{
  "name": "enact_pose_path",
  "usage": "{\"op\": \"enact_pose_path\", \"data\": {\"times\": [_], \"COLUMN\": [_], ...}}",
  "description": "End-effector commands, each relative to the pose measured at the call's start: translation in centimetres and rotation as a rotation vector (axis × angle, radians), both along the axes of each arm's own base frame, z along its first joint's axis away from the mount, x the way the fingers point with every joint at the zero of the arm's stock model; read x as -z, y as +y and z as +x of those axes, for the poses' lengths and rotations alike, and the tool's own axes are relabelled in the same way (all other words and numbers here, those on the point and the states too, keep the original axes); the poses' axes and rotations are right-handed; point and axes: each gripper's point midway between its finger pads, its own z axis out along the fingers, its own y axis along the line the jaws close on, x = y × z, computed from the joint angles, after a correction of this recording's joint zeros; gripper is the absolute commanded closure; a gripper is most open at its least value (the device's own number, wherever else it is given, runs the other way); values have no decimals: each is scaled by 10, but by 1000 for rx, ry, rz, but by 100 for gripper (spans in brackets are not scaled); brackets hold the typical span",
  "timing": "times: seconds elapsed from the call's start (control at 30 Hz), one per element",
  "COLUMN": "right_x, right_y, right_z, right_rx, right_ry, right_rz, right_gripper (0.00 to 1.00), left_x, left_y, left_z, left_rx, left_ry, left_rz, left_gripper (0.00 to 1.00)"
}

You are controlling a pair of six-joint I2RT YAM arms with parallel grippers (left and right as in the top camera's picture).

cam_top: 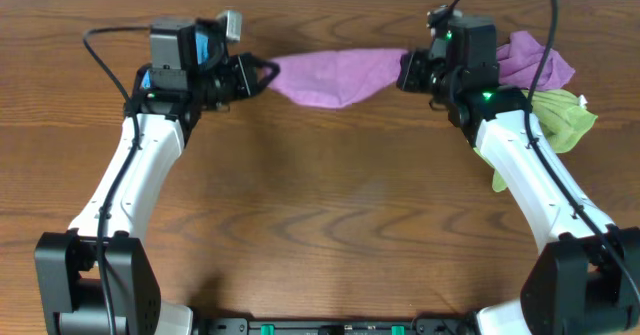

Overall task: Fold the cloth
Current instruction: 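Lift the purple cloth with both grippers and stretch it apart, then lower the stretched cloth onto the table with both grippers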

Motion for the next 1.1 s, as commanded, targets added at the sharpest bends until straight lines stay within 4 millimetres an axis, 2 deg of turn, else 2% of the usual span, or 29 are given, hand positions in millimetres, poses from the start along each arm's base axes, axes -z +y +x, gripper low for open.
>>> {"op": "enact_pose_path", "data": {"times": [0.0,0.17,0.37,0.43,0.63,0.73,0.83,0.9,0.93,1.0,1.07], "right_x": [10,44,79,98,138,151,156,151,148,136,122], "right_y": [-2,-1,-4,-5,-13,-15,-15,-17,-18,-19,-18], "right_z": [-15,-64,-114,-134,-179,-196,-204,-200,-198,-193,-190], "right_rx": [-25,-62,-84,-81,-76,-82,-84,-70,-67,-61,-62], "right_ry": [67,293,483,546,681,722,735,705,689,641,589], "right_rz": [-46,-104,-193,-214,-256,-274,-287,-298,-300,-296,-282], "right_gripper": [99,99,99,98,98,98,98,96,90,71,61], "left_x": [2,41,76,98,139,150,154,154,154,154,154], "left_y": [-1,8,17,19,23,25,25,25,25,25,25], "left_z": [-17,-66,-113,-135,-183,-198,-201,-200,-200,-200,-200], "left_rx": [90,168,229,237,265,276,276,276,276,279,280], "left_ry": [-23,171,346,427,572,604,610,606,605,601,599], "left_rz": [54,160,221,217,219,223,222,223,223,224,225], "left_gripper": [94,94,94,94,94,94,94,94,94,94,94]}}
